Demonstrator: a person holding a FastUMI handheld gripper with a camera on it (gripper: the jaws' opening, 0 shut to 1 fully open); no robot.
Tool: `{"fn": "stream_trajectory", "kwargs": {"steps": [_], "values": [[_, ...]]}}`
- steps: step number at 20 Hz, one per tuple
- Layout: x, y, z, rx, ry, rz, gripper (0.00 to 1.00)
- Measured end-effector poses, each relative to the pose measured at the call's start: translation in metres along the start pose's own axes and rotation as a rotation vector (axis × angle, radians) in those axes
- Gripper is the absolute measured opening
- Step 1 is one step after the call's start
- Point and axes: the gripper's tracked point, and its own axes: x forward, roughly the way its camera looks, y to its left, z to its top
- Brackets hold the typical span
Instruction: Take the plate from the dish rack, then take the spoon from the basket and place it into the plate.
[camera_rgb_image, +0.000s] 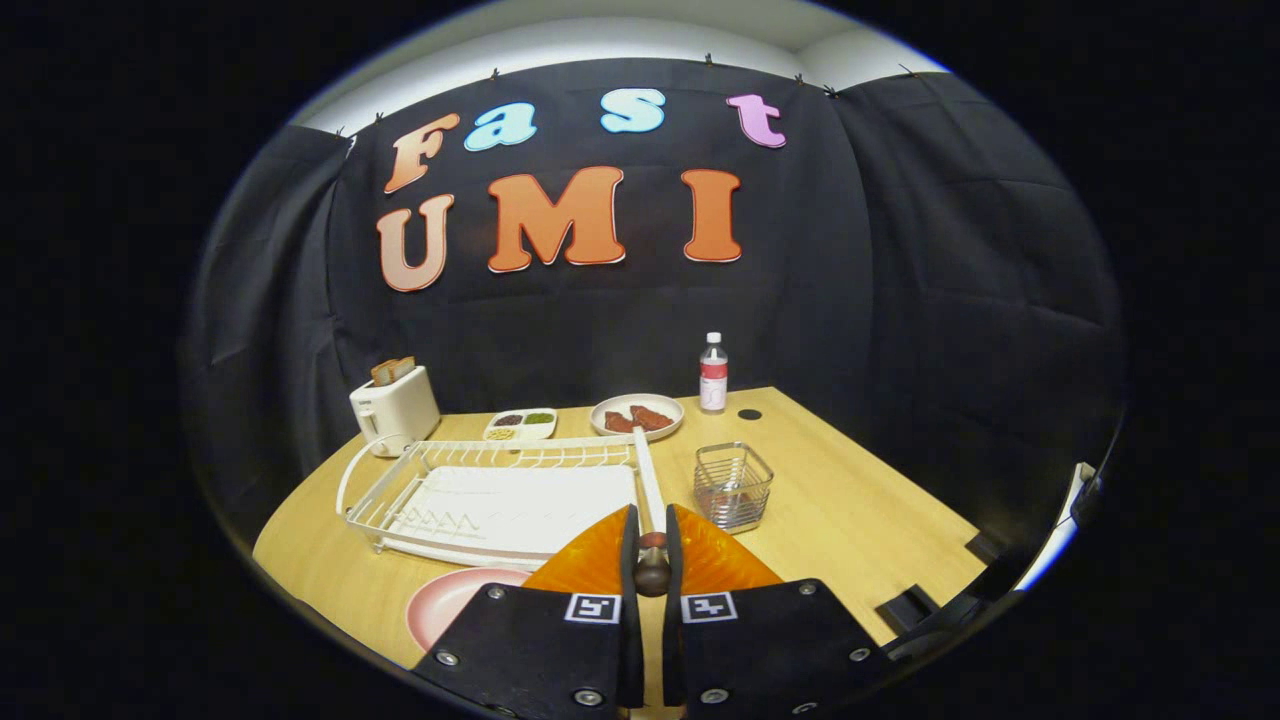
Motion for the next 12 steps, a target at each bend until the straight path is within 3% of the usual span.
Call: {"fn": "stream_trajectory", "kwargs": {"steps": [12], "values": [[-0.009,0.104,-0.057,-0.005,0.063,0.158,0.08]]}}
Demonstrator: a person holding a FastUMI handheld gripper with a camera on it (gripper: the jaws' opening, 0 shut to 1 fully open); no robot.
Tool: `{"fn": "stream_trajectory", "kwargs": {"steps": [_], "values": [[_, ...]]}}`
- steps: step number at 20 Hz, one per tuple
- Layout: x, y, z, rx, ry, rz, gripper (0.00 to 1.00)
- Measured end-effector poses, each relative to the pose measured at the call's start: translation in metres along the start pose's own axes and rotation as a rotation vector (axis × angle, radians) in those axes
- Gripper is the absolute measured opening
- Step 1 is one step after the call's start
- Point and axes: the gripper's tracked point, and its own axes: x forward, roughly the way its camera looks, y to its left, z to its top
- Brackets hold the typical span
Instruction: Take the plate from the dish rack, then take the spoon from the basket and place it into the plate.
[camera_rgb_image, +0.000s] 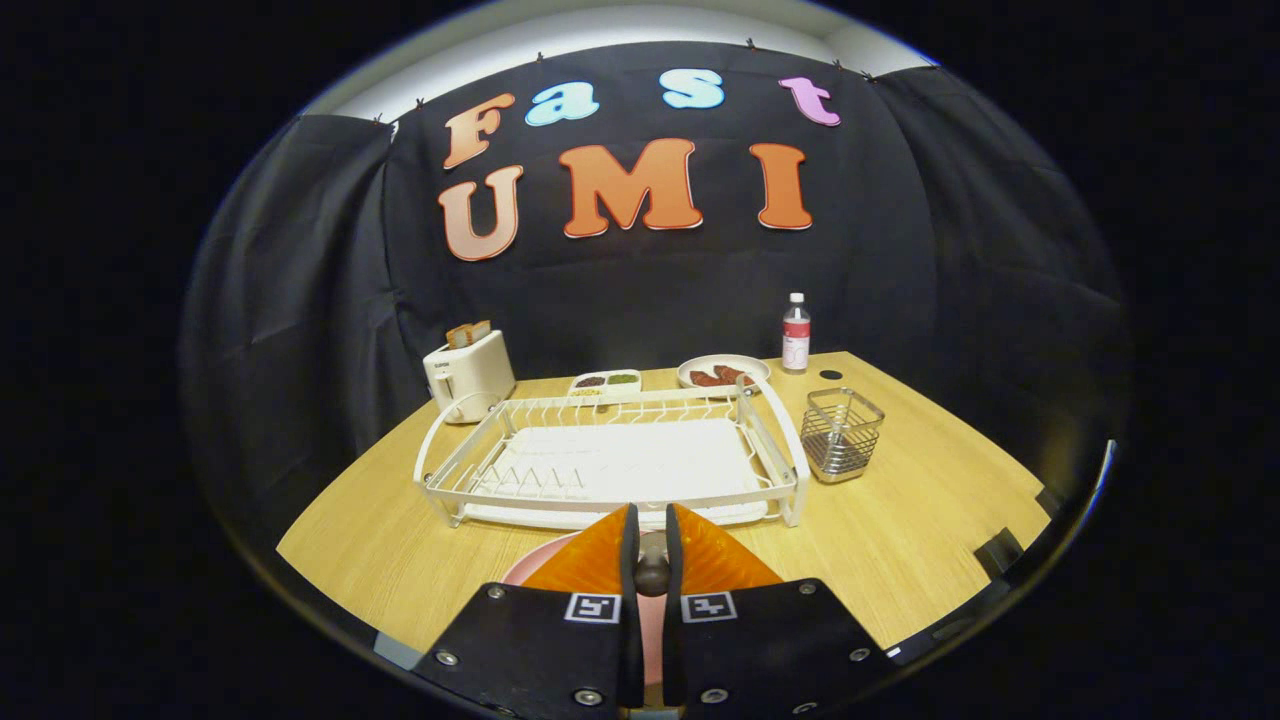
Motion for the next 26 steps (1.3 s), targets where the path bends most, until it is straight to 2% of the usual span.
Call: {"fn": "stream_trajectory", "kwargs": {"steps": [3,11,18,21,24,26], "values": [[0.008,0.014,-0.01,-0.006,0.003,0.029,0.08],[0.017,0.02,-0.037,-0.018,0.025,0.038,0.08],[0.021,0.008,-0.049,-0.003,0.08,0.025,0.19],[0.019,0.001,-0.044,0.016,0.081,0.005,0.57],[0.019,-0.008,-0.034,0.015,0.074,-0.015,0.88],[0.018,-0.017,-0.022,0.015,0.062,-0.027,0.98]]}}
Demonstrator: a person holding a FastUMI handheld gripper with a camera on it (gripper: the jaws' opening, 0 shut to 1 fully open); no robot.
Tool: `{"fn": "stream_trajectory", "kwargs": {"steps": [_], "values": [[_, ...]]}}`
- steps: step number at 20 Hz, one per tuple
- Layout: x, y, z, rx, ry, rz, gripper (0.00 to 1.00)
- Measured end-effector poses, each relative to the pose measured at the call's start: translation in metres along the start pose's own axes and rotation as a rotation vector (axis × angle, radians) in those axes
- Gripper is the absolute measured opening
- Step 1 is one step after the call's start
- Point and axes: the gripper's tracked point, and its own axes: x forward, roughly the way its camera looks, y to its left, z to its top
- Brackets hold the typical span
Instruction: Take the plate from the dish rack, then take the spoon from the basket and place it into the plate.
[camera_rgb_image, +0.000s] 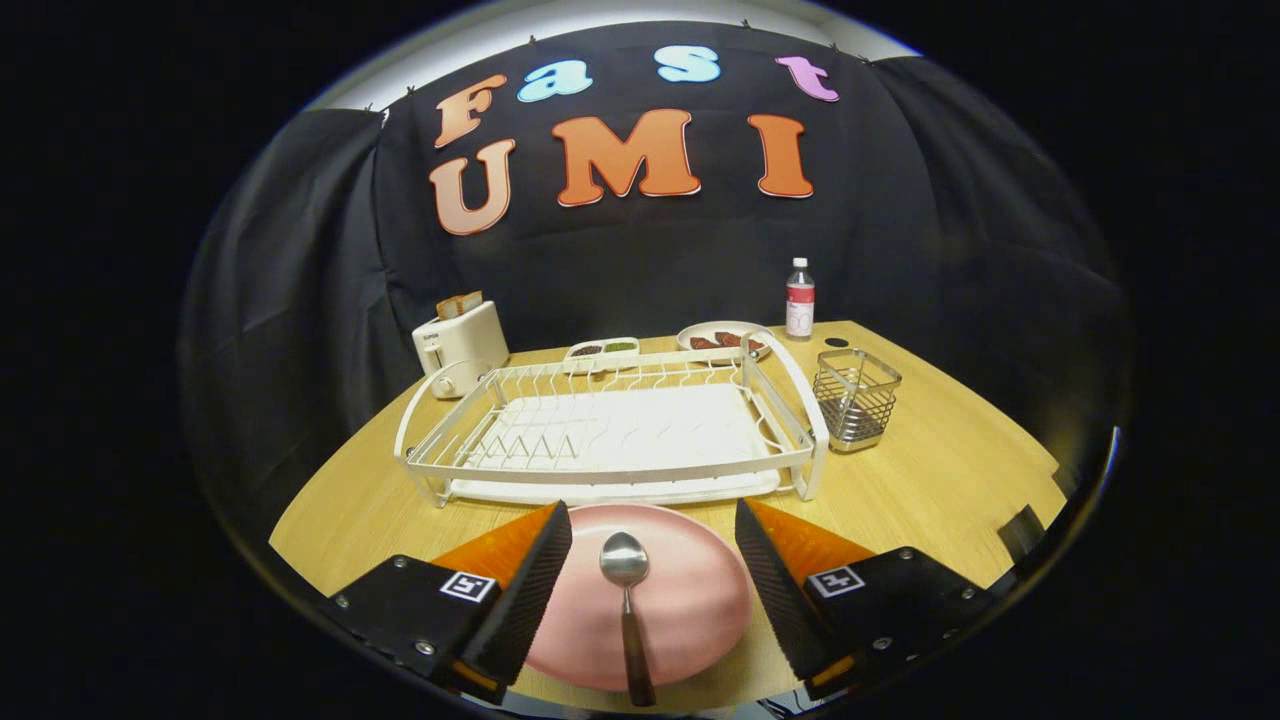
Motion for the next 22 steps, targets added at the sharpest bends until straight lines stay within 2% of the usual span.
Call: {"fn": "stream_trajectory", "kwargs": {"steps": [12,22], "values": [[-0.009,-0.091,0.09,0.007,-0.113,-0.083,0.98],[-0.014,-0.181,0.14,0.02,-0.185,-0.138,0.98]]}}
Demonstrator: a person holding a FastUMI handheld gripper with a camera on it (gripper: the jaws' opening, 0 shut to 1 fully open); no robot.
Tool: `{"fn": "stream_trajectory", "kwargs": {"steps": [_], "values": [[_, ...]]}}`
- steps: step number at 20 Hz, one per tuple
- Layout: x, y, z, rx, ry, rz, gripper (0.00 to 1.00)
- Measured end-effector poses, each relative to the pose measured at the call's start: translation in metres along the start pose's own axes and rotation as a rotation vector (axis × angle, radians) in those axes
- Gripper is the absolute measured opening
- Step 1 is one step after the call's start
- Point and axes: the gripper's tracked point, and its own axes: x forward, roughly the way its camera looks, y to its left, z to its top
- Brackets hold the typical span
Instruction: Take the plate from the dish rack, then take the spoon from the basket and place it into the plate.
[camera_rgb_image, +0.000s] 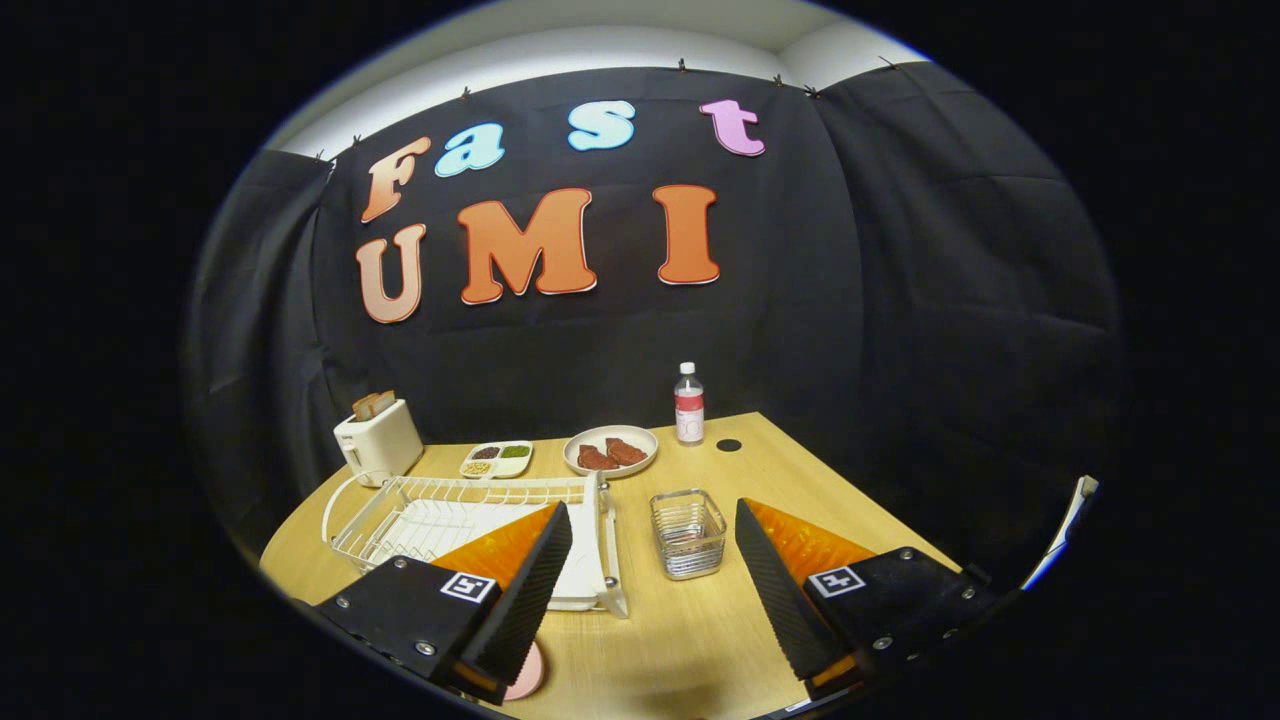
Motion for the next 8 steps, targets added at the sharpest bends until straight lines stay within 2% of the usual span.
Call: {"fn": "stream_trajectory", "kwargs": {"steps": [8], "values": [[0.014,-0.044,0.021,0.006,-0.054,0.012,0.97]]}}
